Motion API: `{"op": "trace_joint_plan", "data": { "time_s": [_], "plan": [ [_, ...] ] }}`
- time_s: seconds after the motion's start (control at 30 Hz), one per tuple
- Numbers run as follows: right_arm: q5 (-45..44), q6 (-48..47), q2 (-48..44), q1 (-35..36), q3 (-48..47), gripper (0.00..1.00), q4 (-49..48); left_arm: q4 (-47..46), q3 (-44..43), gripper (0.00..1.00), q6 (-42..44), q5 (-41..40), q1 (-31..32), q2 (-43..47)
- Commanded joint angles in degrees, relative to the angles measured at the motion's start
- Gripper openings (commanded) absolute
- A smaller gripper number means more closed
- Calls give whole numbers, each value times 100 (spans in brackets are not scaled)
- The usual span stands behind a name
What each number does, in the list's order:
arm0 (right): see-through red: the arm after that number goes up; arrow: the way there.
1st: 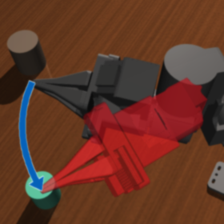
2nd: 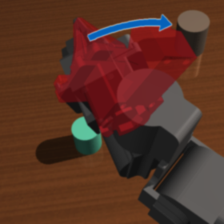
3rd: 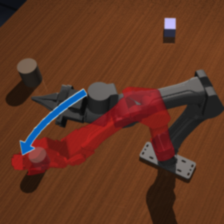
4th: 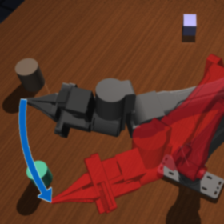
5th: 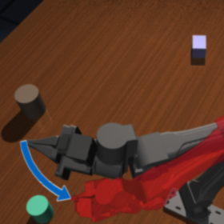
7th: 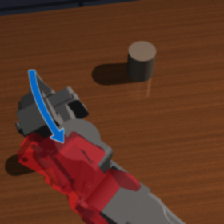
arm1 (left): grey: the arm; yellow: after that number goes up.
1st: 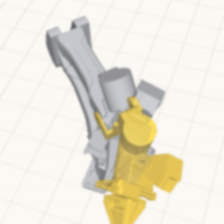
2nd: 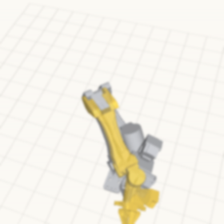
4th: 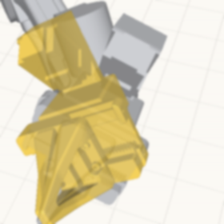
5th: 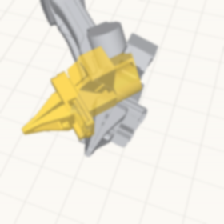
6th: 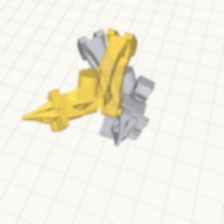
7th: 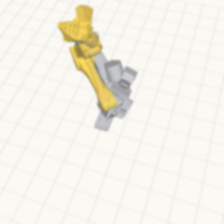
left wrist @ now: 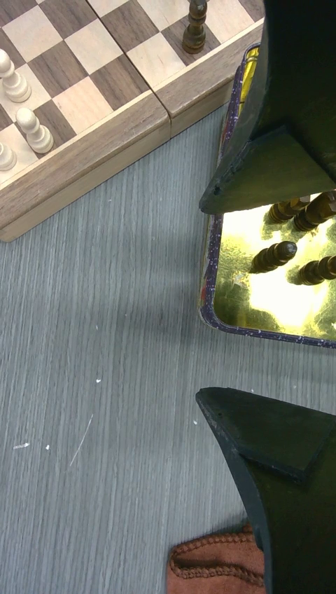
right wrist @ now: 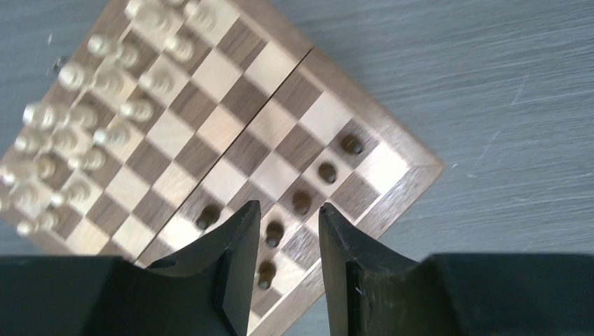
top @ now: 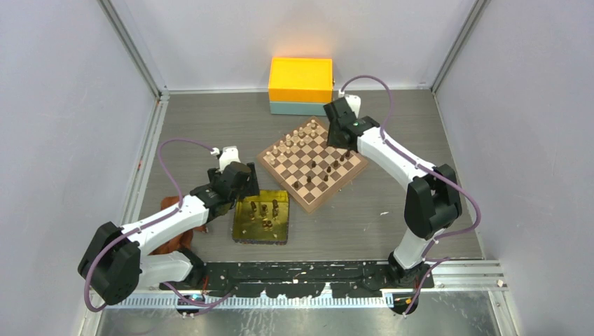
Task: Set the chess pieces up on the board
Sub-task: Adjust the chess piece on the chessboard.
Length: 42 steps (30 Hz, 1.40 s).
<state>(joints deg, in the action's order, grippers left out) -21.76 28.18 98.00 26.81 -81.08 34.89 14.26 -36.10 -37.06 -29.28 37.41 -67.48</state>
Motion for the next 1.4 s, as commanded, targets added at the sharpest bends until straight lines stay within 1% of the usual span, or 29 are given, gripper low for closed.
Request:
{"op": "trace_joint_plan", "data": {
  "time_s": [0.0,0.17,0.43,1.37],
  "plan": [
    [-287,155,-323,495,297,42,5,-316,-38,93,-12,-44,15,-23],
    [-424,332,-412,921,560,42,9,-327,-47,93,-9,-18,18,-46],
    [-444,499,-396,1118,848,40,-22,-347,-22,93,-12,10,18,-64],
    [-120,691,-93,1184,1260,34,-496,-446,48,93,-49,27,20,-187]
  ]
}}
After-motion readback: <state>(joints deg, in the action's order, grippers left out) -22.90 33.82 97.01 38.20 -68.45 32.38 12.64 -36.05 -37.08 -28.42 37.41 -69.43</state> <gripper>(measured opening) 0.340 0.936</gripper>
